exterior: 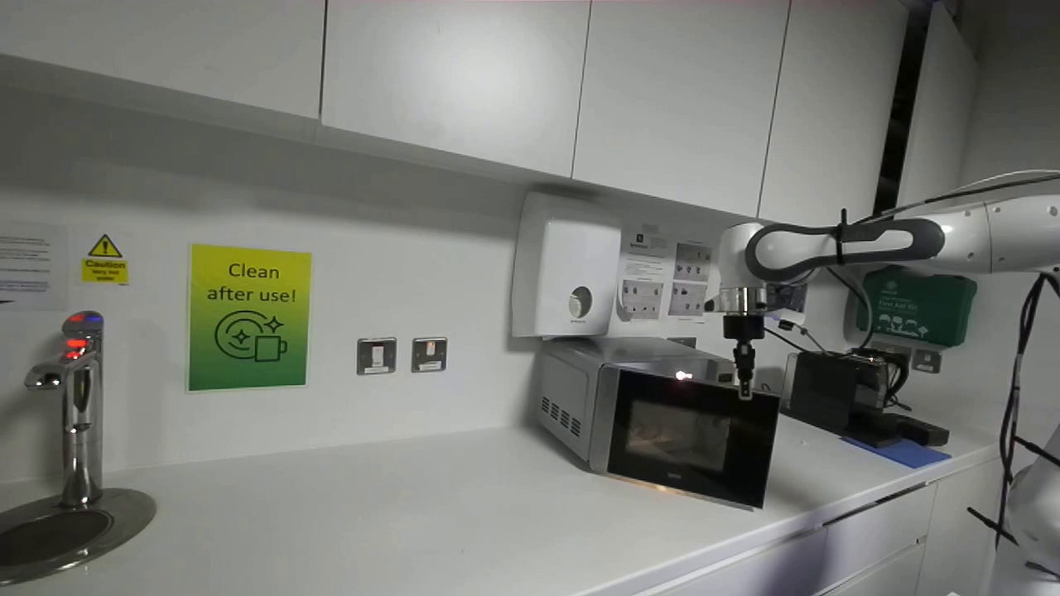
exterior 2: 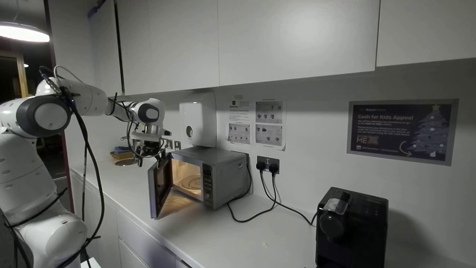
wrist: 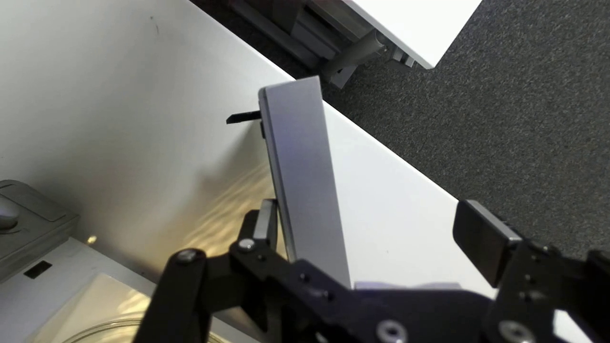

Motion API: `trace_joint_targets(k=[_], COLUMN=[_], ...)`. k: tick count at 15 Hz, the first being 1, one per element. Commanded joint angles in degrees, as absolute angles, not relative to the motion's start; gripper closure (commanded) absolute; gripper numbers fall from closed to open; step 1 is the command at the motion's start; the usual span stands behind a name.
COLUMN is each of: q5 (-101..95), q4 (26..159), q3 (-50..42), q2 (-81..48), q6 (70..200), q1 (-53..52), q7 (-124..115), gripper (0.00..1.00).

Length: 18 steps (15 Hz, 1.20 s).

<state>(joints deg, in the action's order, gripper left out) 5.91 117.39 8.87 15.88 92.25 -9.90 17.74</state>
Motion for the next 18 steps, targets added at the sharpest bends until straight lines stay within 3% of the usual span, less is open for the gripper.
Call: trace_joint_targets(k=[1,18], q5=[5.62,5.06], q4=[117.06,115.85], q3=[9.10,11.23], q2=[16.26,14.07], q6=[90.26,89.70], q1=[-10.55,-10.94], q7=[15.66,6.60], gripper=[0.00,0.00])
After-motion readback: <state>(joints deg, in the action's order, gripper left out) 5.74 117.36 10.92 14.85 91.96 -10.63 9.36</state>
